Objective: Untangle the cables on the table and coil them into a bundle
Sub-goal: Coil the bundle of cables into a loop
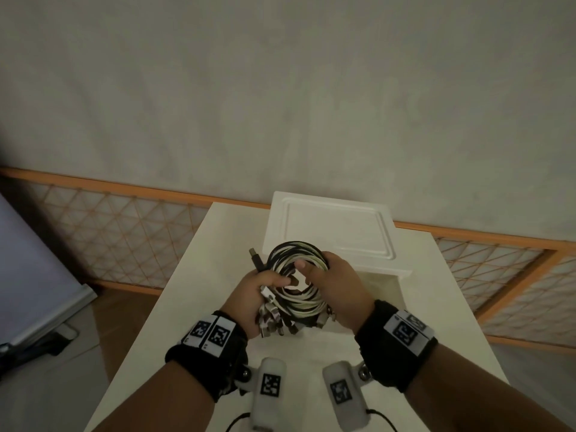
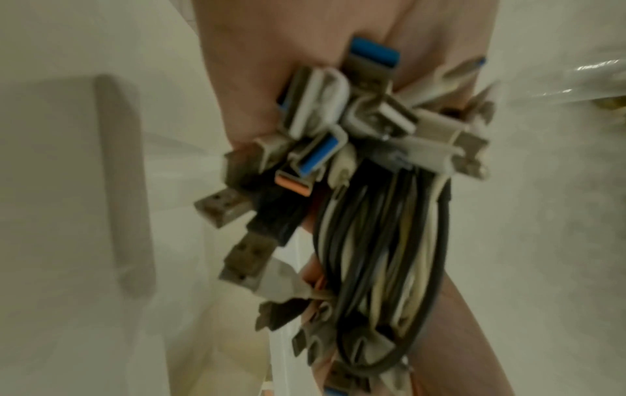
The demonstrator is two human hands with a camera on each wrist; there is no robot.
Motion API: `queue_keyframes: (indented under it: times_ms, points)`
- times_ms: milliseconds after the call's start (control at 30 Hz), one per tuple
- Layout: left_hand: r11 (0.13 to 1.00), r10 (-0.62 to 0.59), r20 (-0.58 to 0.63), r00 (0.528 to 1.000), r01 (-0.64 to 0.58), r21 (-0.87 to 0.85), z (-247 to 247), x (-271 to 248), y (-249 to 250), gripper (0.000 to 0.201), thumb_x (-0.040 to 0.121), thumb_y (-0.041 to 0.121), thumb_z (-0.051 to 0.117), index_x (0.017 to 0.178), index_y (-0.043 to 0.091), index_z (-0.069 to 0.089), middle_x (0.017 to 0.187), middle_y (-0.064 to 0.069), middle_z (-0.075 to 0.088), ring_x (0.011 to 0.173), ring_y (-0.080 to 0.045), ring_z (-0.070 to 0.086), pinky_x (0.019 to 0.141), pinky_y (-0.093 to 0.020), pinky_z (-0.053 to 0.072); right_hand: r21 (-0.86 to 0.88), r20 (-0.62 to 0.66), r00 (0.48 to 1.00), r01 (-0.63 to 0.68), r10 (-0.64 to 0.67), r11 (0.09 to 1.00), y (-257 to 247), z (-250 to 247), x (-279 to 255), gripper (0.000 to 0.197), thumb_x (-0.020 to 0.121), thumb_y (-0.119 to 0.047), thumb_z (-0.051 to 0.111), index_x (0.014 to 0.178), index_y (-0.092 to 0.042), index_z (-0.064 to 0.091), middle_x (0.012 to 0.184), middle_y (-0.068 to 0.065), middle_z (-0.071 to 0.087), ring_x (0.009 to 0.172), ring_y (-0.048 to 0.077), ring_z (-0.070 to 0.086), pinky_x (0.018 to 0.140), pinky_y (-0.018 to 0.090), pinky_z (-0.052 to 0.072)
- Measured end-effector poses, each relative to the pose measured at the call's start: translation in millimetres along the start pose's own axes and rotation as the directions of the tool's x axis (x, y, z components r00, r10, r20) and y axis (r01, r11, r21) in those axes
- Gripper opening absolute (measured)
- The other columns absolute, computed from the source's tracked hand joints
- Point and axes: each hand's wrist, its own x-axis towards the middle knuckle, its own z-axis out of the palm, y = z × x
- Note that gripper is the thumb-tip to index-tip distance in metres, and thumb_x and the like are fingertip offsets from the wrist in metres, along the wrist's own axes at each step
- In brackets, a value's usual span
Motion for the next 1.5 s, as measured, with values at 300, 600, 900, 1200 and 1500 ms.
queue_keyframes:
  times_ms: [300, 600, 900, 1200, 1500]
  points:
    - [0.96, -0.171, -0.116, 0.978, 0.139, -0.243, -11.5, 37.1, -17.8, 0.073, 0.088, 0.065, 0.042, 0.124, 0.004, 0.061, 0.121, -0.022, 0.064, 0.11, -0.034, 0.063, 0.091, -0.043, 0.048, -0.139, 0.035, 0.96, -0.27, 0.277, 0.953, 45.3, -15.0, 73.1, 0.054, 0.076, -0.055, 0.071, 0.089, -0.003, 0.068, 0.079, 0.013, 0.069, 0.071, 0.025, 0.066, 0.066, 0.036, 0.053]
    - [0.991, -0.096, -0.155, 0.983, 0.079, -0.111, -21.8, 50.8, -31.9, 0.048, 0.089, 0.04, 0.052, 0.115, 0.003, 0.068, 0.114, -0.02, 0.068, 0.105, -0.033, 0.066, 0.097, -0.046, 0.048, -0.519, 0.198, 0.974, 0.012, 0.107, 0.855, 55.0, -16.1, 93.3, 0.044, 0.079, -0.052, 0.068, 0.106, -0.019, 0.055, 0.097, -0.006, 0.064, 0.088, 0.011, 0.06, 0.071, 0.021, 0.044]
    - [0.892, 0.241, -0.33, 0.913, -0.074, 0.445, -39.3, 18.9, -61.2, 0.067, 0.076, 0.024, 0.076, 0.135, 0.028, 0.045, 0.133, 0.01, 0.052, 0.123, -0.009, 0.049, 0.101, -0.032, 0.04, -0.63, 0.532, 0.825, 0.236, 0.19, 0.74, 53.1, -26.2, 103.7, 0.052, 0.077, -0.05, 0.072, 0.119, -0.025, 0.051, 0.11, -0.007, 0.064, 0.099, 0.009, 0.059, 0.09, 0.03, 0.049]
    - [0.032, 0.643, 0.346, 0.684, -0.475, 0.879, -78.3, 22.5, -90.8, 0.02, 0.073, 0.034, 0.062, 0.093, 0.036, 0.061, 0.113, 0.021, 0.054, 0.112, 0.002, 0.051, 0.098, -0.018, 0.042, -0.642, 0.638, 0.692, 0.236, 0.338, 0.73, 64.3, -10.3, 110.6, 0.045, 0.084, -0.043, 0.068, 0.11, -0.007, 0.059, 0.098, 0.003, 0.064, 0.089, 0.016, 0.061, 0.077, 0.02, 0.049]
    - [-0.299, 0.606, 0.431, 0.668, -0.311, 0.902, -85.5, 34.1, -111.0, 0.017, 0.075, 0.043, 0.052, 0.072, 0.036, 0.067, 0.092, 0.021, 0.068, 0.113, -0.018, 0.049, 0.101, -0.04, 0.038, -0.839, 0.472, 0.753, 0.225, 0.458, 0.496, 113.2, 2.3, 133.6, 0.069, 0.081, -0.066, 0.057, 0.11, -0.003, 0.053, 0.102, 0.012, 0.064, 0.092, 0.027, 0.062, 0.081, 0.036, 0.052]
